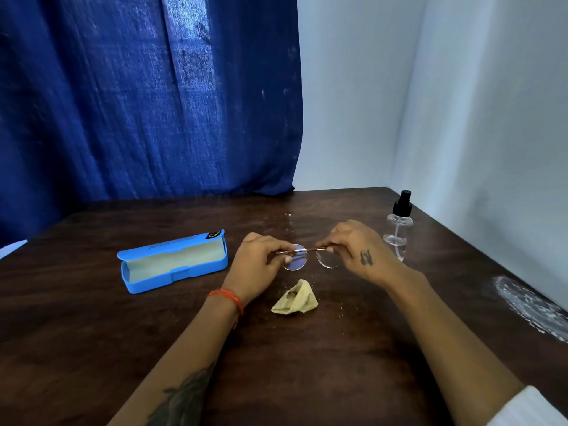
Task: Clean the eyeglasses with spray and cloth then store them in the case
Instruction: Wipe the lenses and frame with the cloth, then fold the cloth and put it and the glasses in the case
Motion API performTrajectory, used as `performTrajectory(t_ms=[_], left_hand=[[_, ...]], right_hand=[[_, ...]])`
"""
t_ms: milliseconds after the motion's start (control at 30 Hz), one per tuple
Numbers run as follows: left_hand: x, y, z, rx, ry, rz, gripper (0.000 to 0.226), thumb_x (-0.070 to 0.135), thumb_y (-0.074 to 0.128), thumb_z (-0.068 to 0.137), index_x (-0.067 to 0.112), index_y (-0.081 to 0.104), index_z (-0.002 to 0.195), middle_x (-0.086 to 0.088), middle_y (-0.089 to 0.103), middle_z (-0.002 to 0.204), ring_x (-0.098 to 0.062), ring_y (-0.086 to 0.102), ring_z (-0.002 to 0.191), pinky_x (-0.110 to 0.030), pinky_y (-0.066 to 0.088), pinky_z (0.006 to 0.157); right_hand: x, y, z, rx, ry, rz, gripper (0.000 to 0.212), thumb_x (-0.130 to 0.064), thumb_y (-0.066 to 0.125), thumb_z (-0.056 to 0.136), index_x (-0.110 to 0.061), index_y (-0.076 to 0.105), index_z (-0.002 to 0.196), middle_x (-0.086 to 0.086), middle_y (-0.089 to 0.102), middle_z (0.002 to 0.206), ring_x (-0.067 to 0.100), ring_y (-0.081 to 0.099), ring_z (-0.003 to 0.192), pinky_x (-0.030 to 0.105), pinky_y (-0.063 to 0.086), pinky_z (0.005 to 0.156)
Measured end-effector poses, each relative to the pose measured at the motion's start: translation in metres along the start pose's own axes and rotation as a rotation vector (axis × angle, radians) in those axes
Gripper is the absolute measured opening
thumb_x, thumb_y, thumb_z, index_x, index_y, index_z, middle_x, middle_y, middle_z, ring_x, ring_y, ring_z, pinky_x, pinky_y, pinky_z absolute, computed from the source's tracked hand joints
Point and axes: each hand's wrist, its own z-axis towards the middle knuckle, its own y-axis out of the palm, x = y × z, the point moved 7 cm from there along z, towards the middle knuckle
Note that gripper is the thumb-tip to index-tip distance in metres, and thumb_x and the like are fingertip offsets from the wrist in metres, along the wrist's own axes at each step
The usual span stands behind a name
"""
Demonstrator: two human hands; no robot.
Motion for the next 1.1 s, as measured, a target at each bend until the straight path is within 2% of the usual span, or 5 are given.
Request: performTrajectory(t_ms=[367,767,900,1000,1100], left_hand=[[0.018,0.017,-0.009,0.047,0.324,0.298,0.031,-0.008,0.077,0.058,0.007,0.070,0.084,-0.009,0.065,0.083,-0.027,0.061,0.076,-0.030,0.054,0.064],[0.016,0.014,-0.019,0.079,0.243,0.195,0.019,-0.001,0.063,0.071,0.013,0.074,0.079,-0.004,0.066,0.076,-0.024,0.059,0.074,-0.025,0.045,0.064],[0.010,0.006,-0.024,0.124,0.125,0.088,0.012,0.011,0.065,0.080,0.015,0.073,0.089,-0.002,0.066,0.085,-0.015,0.059,0.080,-0.027,0.050,0.070],[0.013,-0.001,-0.035,0.088,0.028,-0.029,0.016,0.023,0.064,0.085,0.017,0.072,0.096,0.002,0.065,0.091,-0.006,0.057,0.079,-0.010,0.042,0.072],[0.014,0.001,-0.052,-0.061,-0.078,-0.163,0.025,0.037,0.065,0.082,0.024,0.066,0.103,0.002,0.063,0.092,-0.008,0.059,0.079,-0.010,0.043,0.070]], right_hand=[[-0.025,0.011,-0.030,0.245,-0.366,-0.521,0.012,-0.010,0.064,0.075,-0.014,0.073,0.083,0.002,0.067,0.077,0.020,0.062,0.064,0.028,0.044,0.062],[-0.032,0.016,-0.030,0.106,-0.223,-0.484,0.020,-0.014,0.085,0.049,-0.019,0.071,0.062,-0.003,0.061,0.054,0.016,0.057,0.049,0.018,0.036,0.038],[-0.036,0.009,-0.033,0.207,-0.128,-0.315,0.016,-0.014,0.080,0.054,-0.023,0.073,0.065,-0.006,0.062,0.055,0.016,0.060,0.053,0.017,0.037,0.040],[-0.032,-0.007,-0.039,0.332,0.168,0.118,0.011,-0.034,0.067,0.078,-0.026,0.074,0.080,-0.009,0.071,0.070,0.009,0.065,0.065,0.021,0.050,0.058],[-0.035,0.008,-0.045,0.111,0.450,0.454,0.036,-0.059,0.057,0.080,-0.026,0.073,0.076,-0.010,0.068,0.066,0.002,0.061,0.065,0.020,0.045,0.063]])
